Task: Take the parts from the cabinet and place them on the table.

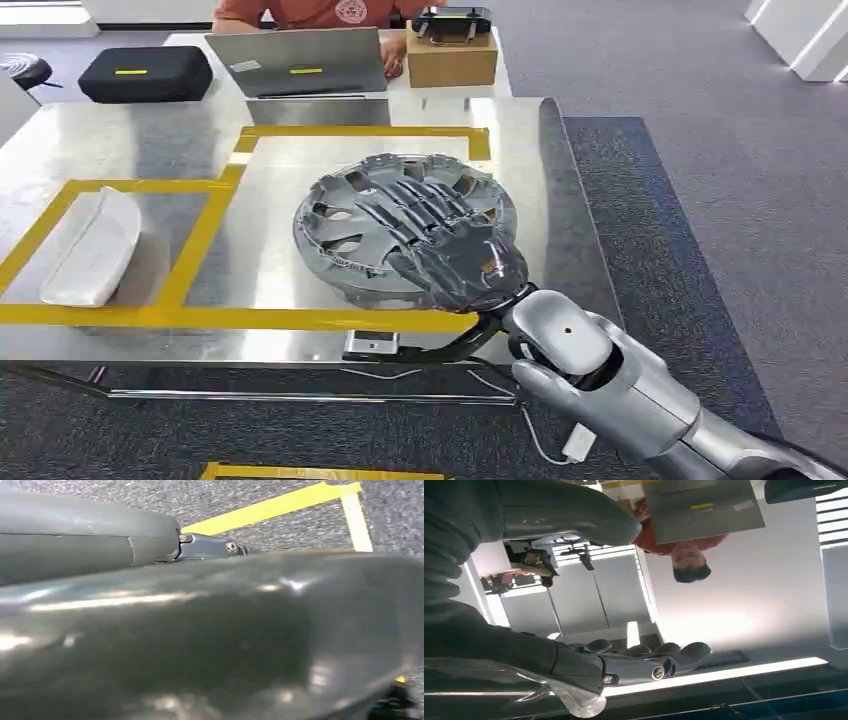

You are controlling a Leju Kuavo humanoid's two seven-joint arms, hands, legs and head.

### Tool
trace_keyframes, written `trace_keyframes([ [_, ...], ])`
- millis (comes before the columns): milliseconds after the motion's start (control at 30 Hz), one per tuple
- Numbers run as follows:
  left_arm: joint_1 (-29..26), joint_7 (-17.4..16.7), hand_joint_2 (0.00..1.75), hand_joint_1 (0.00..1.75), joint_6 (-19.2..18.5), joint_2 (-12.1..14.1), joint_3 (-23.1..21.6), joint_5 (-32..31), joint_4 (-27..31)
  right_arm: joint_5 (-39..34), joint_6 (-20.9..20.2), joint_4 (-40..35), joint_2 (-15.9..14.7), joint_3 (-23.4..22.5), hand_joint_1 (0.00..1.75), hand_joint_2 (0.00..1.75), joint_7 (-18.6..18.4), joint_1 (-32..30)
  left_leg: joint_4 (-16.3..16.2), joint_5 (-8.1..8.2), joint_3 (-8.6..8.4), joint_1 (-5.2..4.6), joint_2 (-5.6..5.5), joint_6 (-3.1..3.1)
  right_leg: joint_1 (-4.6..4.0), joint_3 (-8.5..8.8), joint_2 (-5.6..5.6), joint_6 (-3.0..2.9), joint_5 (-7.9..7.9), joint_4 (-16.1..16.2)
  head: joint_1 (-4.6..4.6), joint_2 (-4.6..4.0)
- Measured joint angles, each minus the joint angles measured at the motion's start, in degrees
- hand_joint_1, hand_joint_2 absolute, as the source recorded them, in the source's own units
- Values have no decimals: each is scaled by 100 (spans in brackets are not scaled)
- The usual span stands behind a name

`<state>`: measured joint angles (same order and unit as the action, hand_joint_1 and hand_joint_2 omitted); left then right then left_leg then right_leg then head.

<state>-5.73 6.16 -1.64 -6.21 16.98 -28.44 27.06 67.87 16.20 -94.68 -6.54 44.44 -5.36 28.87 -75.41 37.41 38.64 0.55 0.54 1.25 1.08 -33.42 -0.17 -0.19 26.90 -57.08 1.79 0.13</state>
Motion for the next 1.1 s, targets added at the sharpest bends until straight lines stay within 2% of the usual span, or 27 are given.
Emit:
trace_keyframes([
  [33, -1, -2, 0, 0, 4, 0, 2, -2, 0, 0, -6, 0, 0, 0, 0, 175, -2, -1, 126, -114, -135, 1, -1, -5, 0, -49, 14, 11, -30, -12, -4, 2],
  [67, -1, -13, 0, 0, 9, 2, 4, -9, 0, 0, -7, 0, 0, 0, 0, 175, -4, -3, 507, -320, -382, 7, -3, -14, 2, -93, 32, 27, -61, -26, -2, 2],
  [133, -1, -13, 0, 0, 11, 7, 9, -37, 0, -18, 13, 0, 0, -7, 0, 175, -4, -5, 1579, -683, -1034, 21, -41, -47, 7, -165, 67, 77, -113, -61, -4, 2],
  [167, 3, -13, 0, 0, 13, 4, 9, -39, 0, -20, 28, 0, -2, -11, 0, 175, -2, -4, 1863, -604, -1199, 3, -98, -59, -23, -218, 80, 118, -141, -79, -7, 2],
  [233, -4, -7, 0, 0, 26, -18, 9, -52, 0, -31, 48, 2, -2, -15, 0, 175, -2, -12, 1873, -652, -1109, -12, -106, -100, -19, -237, 87, 203, -238, -65, -2, 0],
  [300, -8, -7, 0, 0, 50, -44, 9, -68, 0, -31, 52, 15, -2, -35, 0, 175, -19, -34, 1872, -733, -1042, -23, -92, -195, -8, -256, 99, 290, -327, -27, 7, 2],
  [333, 5, -7, 0, 0, 63, -57, 9, -83, 0, -31, 50, 26, -7, -37, 0, 175, -24, -44, 1886, -804, -999, 7, -42, -260, 14, -304, 97, 303, -226, -76, 0, 0],
  [367, 9, -7, 0, 0, 70, -59, 11, -85, 0, -31, 41, 28, -7, -39, 0, 175, -46, -46, 1890, -856, -918, -5, -35, -309, 2, -427, 60, 316, 82, -254, 30, 0],
  [433, 13, -7, 0, 0, 79, -83, 15, -92, 0, -37, 35, 35, -7, -42, 0, 175, -81, -52, 1884, -973, -766, -33, -20, -352, -2, -634, 59, 329, 764, -1100, 46, 0],
  [467, 12, -7, 0, 0, 81, -100, 15, -96, 0, -48, 26, 42, -7, -42, 0, 175, -92, -54, 1877, -1032, -680, -55, -4, -365, -5, -716, 59, 331, 963, -1515, 53, 2],
  [500, 12, -9, 0, 0, 83, -116, 15, -98, 0, -50, 9, 55, -7, -44, 0, 175, -98, -64, 1870, -1086, -602, -78, 9, -377, -8, -730, 58, 320, 978, -1761, 55, 2],
  [533, 12, -9, 0, 0, 109, -131, 13, -98, 0, -61, 4, 74, -7, -44, 0, 175, -101, -84, 1866, -1138, -532, -98, 21, -385, -24, -641, 57, 294, 846, -1786, 55, 2],
  [567, 12, -7, 0, 0, 140, -148, 13, -101, 0, -85, 11, 94, -7, -44, 0, 175, -101, -109, 1865, -1186, -465, -123, 25, -390, -43, -438, 53, 257, 623, -1598, 55, 2],
  [600, 13, -7, 0, 0, 173, -168, 13, -101, 0, -113, 17, 116, -7, -44, 0, 175, -105, -121, 1863, -1235, -411, -146, 27, -388, -75, -108, 50, 194, 396, -1171, 57, 2],
  [633, 19, -7, 0, 0, 181, -181, 13, -101, 0, -138, 17, 131, -4, -48, 0, 175, -116, -120, 1863, -1278, -384, -165, 28, -388, -120, 247, 43, 112, 297, -664, 55, 2],
  [667, 28, -7, 0, 0, 181, -223, 13, -101, 0, -164, 20, 136, -2, -61, 0, 175, -142, -121, 1860, -1315, -357, -177, 31, -375, -182, 610, 8, 22, 399, -136, 46, 2],
  [700, 36, -7, 0, 0, 186, -236, 13, -92, 0, -208, 28, 136, 4, -85, 0, 175, -168, -131, 1848, -1365, -338, -198, 33, -362, -175, 856, -41, -2, 464, 229, 46, 2],
  [733, 42, -15, 0, 0, 184, -260, 11, -87, 0, -258, 35, 142, 6, -113, 0, 175, -207, -158, 1856, -1428, -314, -182, 37, -336, -194, 859, -33, 24, 484, 294, 46, 0],
  [800, 43, -107, 0, 0, 184, -302, 9, -59, 15, -330, 46, 160, 13, -175, 0, 175, -289, -300, 1894, -1536, -296, -157, 43, -280, -211, 781, -22, -21, 392, 329, 57, 2],
  [833, 31, -151, 0, 0, 186, -306, 9, -39, 39, -356, 74, 179, 18, -216, 0, 175, -312, -387, 1870, -1476, -253, -163, 21, -258, -121, 759, -56, -49, 298, 410, 76, 0],
  [867, 7, -194, 0, 0, 194, -341, 4, -29, 76, -378, 109, 203, 22, -258, 0, 175, -341, -485, 1755, -1224, -203, -171, -20, -195, -127, 715, -48, -88, 239, 411, 66, 2],
  [933, -47, -288, 0, 0, 197, -391, -2, 28, 188, -437, 234, 223, 52, -371, 0, 175, -395, -723, 985, -528, -6, -100, -29, -109, -117, 563, -53, -121, 112, 383, 28, 0],
  [967, -77, -347, 0, 0, 188, -406, -11, 50, 262, -429, 295, 234, 57, -443, 0, 175, -409, -872, 511, -287, 94, -66, -28, -70, -116, 474, -57, -110, 59, 364, 24, 2],
  [1000, -109, -376, 0, 0, 181, -420, -26, 79, 335, -415, 354, 249, 57, -511, 0, 175, -415, -1013, 161, -219, 137, -34, -28, -33, -106, 377, -65, -90, 13, 324, 24, 0],
  [1033, -133, -407, 0, 0, 181, -435, -42, 83, 396, -402, 391, 267, 57, -569, 0, 175, -424, -1129, 66, -337, 83, -4, -28, 2, -88, 268, -66, -66, -26, 273, 22, 0],
  [1067, -155, -420, 0, 0, 181, -442, -48, 83, 444, -398, 413, 278, 57, -608, 0, 175, -428, -1210, 187, -563, -75, 28, -28, 36, -65, 157, -64, -34, -62, 216, 22, 2],
  [1100, -171, -422, 0, 0, 179, -452, -57, 85, 494, -396, 428, 280, 57, -636, 0, 175, -428, -1260, 496, -768, -306, 61, -28, 73, -38, 49, -57, 2, -89, 148, 24, 0],
])
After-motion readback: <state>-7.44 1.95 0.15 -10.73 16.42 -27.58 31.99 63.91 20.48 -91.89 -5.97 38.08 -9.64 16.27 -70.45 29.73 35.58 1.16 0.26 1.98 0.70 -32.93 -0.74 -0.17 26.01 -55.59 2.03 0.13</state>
